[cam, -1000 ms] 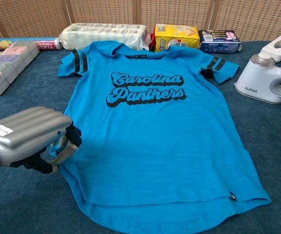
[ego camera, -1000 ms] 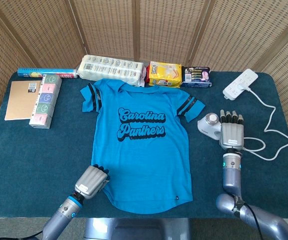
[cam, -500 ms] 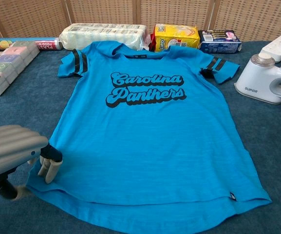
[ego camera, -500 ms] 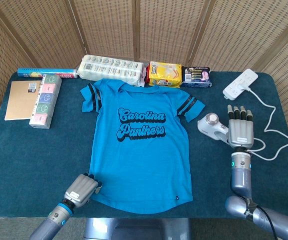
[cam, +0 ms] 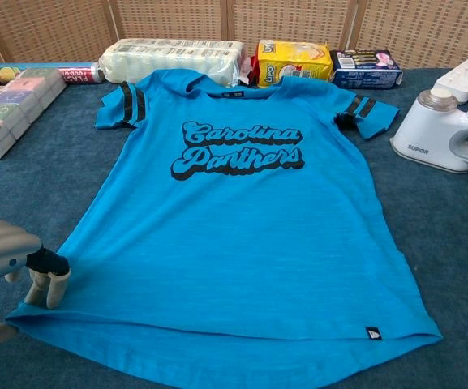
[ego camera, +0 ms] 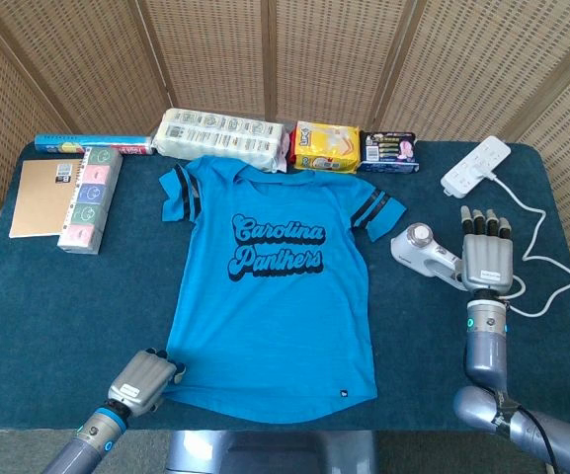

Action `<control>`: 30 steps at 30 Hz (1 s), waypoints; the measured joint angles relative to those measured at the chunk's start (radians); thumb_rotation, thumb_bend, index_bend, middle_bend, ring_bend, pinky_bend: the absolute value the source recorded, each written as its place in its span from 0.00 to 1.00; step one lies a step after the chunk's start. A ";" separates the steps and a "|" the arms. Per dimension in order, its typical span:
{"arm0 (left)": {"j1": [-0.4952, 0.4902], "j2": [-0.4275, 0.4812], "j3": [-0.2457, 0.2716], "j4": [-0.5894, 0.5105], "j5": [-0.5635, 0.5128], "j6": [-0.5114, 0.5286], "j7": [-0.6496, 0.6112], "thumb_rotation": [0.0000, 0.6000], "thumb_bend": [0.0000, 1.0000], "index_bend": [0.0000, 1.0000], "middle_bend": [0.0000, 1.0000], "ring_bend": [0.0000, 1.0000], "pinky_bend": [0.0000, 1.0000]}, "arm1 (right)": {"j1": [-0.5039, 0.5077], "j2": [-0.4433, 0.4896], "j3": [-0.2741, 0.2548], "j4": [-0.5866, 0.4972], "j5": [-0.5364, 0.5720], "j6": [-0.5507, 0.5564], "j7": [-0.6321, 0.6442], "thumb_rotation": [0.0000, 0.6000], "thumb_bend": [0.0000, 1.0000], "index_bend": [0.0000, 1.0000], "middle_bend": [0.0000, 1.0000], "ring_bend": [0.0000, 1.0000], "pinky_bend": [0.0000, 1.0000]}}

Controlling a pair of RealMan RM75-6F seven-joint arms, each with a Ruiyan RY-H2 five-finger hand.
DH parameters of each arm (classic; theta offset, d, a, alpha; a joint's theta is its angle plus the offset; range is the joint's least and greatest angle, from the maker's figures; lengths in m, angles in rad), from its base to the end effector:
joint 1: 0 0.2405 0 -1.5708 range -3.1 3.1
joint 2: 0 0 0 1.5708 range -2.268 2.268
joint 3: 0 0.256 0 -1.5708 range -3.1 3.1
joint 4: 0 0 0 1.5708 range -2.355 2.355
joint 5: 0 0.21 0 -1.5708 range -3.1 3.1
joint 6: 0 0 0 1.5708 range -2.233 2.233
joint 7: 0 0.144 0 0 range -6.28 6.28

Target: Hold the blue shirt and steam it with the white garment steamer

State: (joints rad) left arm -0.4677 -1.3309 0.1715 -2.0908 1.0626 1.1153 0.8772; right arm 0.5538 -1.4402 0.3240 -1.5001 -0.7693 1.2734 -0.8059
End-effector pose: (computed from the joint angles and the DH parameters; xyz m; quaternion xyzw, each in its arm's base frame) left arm -0.1822 0.1654 0.0063 -0.8237 -0.3925 -0.1808 0.3671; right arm -0.2477 -0.3515 0.0894 0.5835 -0.3510 0.2262 0.6966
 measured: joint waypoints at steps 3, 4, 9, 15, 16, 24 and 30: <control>-0.001 0.026 0.008 -0.014 -0.006 0.003 -0.012 1.00 0.32 0.41 0.50 0.32 0.36 | -0.001 0.010 -0.004 -0.005 0.003 -0.003 0.013 1.00 0.38 0.00 0.12 0.07 0.09; -0.001 0.033 0.011 -0.016 -0.005 0.004 -0.018 1.00 0.32 0.40 0.49 0.32 0.36 | -0.002 0.014 -0.005 -0.008 0.004 -0.004 0.016 1.00 0.38 0.00 0.12 0.07 0.09; 0.007 0.061 0.021 -0.023 0.020 0.006 -0.079 1.00 0.29 0.34 0.47 0.32 0.36 | -0.004 0.029 -0.012 -0.017 0.011 -0.008 0.033 1.00 0.38 0.00 0.12 0.07 0.09; 0.003 0.055 0.025 -0.008 0.035 -0.025 -0.121 1.00 0.19 0.26 0.40 0.26 0.35 | -0.004 0.034 -0.021 -0.014 0.018 -0.010 0.050 1.00 0.38 0.00 0.12 0.07 0.09; 0.000 0.048 0.024 -0.005 0.028 -0.025 -0.113 1.00 0.17 0.23 0.38 0.25 0.34 | -0.004 0.035 -0.022 -0.014 0.018 -0.010 0.052 1.00 0.38 0.00 0.12 0.07 0.09; -0.012 0.037 0.014 -0.027 0.006 -0.012 -0.087 1.00 0.11 0.04 0.26 0.15 0.29 | -0.004 0.041 -0.032 -0.008 0.022 -0.009 0.065 1.00 0.38 0.00 0.12 0.07 0.09; -0.007 0.059 0.012 -0.042 0.013 0.019 -0.097 1.00 0.11 0.01 0.25 0.15 0.29 | -0.003 0.044 -0.032 -0.011 0.017 -0.005 0.080 1.00 0.38 0.00 0.12 0.07 0.09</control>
State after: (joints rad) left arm -0.4745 -1.2723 0.1839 -2.1330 1.0757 1.1343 0.7801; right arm 0.5508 -1.3962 0.2918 -1.5110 -0.7522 1.2679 -0.7255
